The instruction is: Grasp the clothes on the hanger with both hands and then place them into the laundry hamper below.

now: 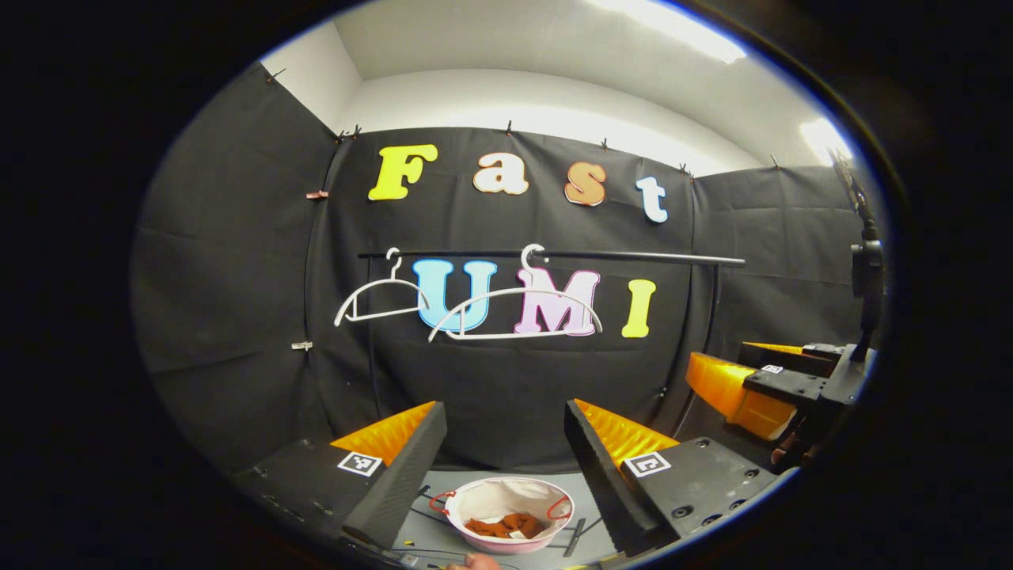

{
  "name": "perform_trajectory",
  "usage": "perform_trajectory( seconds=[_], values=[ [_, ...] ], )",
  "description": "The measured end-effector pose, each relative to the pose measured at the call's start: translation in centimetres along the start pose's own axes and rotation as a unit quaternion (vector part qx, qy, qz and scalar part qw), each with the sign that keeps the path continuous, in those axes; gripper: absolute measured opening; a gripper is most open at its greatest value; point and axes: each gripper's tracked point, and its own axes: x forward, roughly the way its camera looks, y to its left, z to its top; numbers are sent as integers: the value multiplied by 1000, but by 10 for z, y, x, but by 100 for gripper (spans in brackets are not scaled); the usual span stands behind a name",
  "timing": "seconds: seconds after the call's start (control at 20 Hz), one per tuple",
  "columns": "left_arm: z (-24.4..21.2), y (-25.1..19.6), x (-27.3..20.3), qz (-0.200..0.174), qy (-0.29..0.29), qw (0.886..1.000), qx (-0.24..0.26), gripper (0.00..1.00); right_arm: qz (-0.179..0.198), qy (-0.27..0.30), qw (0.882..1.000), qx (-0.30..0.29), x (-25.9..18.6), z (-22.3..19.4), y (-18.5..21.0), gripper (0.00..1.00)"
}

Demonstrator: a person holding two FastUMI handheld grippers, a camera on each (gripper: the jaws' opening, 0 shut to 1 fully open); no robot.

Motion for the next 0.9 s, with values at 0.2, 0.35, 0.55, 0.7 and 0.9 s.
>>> perform_trajectory(
  seconds=[0.2,0.35,0.55,0.7,0.9],
  values=[
    [19,-7,-17,11,-25,1000,7,95,2,-33,999,0,-20,20,-11,99],
    [22,-16,-26,14,-31,999,-1,92,3,-48,999,3,-37,26,-19,98],
    [22,-25,-35,22,-35,999,5,92,4,-46,999,5,-45,21,-27,99],
    [31,-28,-38,30,-48,998,13,92,5,-44,999,3,-45,16,-29,99],
    [32,-30,-35,31,-44,999,7,95,7,-50,999,0,-46,18,-29,99]
  ],
)
